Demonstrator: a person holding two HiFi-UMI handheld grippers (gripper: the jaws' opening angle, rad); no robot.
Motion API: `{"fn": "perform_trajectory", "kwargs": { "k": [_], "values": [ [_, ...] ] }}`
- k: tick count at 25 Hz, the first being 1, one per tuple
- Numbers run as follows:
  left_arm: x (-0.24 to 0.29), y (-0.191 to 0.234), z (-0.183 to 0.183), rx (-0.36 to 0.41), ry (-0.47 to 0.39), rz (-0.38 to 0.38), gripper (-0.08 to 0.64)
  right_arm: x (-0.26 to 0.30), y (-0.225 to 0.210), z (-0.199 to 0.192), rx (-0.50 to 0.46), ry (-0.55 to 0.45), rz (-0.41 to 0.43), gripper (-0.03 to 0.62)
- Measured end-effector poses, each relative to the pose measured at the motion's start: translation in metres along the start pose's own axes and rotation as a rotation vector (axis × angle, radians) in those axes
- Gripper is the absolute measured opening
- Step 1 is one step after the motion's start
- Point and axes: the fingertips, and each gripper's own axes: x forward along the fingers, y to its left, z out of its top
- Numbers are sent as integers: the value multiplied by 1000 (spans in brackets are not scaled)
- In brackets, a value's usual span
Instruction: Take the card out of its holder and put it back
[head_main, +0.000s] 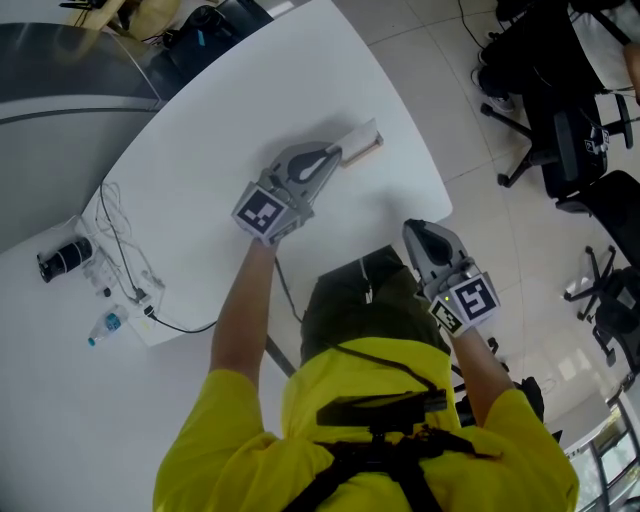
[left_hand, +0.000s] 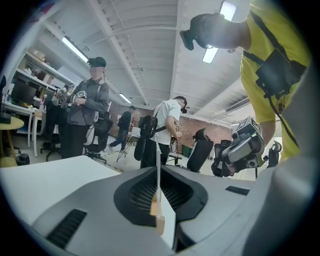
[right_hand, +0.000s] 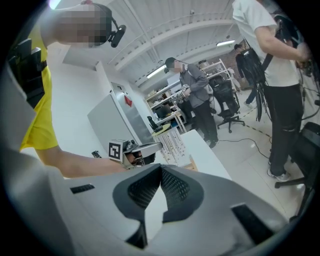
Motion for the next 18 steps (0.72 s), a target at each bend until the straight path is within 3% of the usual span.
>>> {"fn": "perform_trajectory", "kwargs": {
  "k": [6, 10, 13, 18],
  "values": [
    [9, 4, -31, -37, 30, 49, 13, 6, -1, -3, 4, 2, 1, 5],
    [2, 6, -33, -92, 26, 135, 72, 8, -1, 5, -11, -9, 2, 5],
    [-22, 9, -12, -116, 7, 243, 74, 7, 5, 29, -37, -37, -3, 5],
    [-89, 3, 51, -110, -27, 457, 72, 4, 29, 94, -111, -121, 21, 5]
  ]
}}
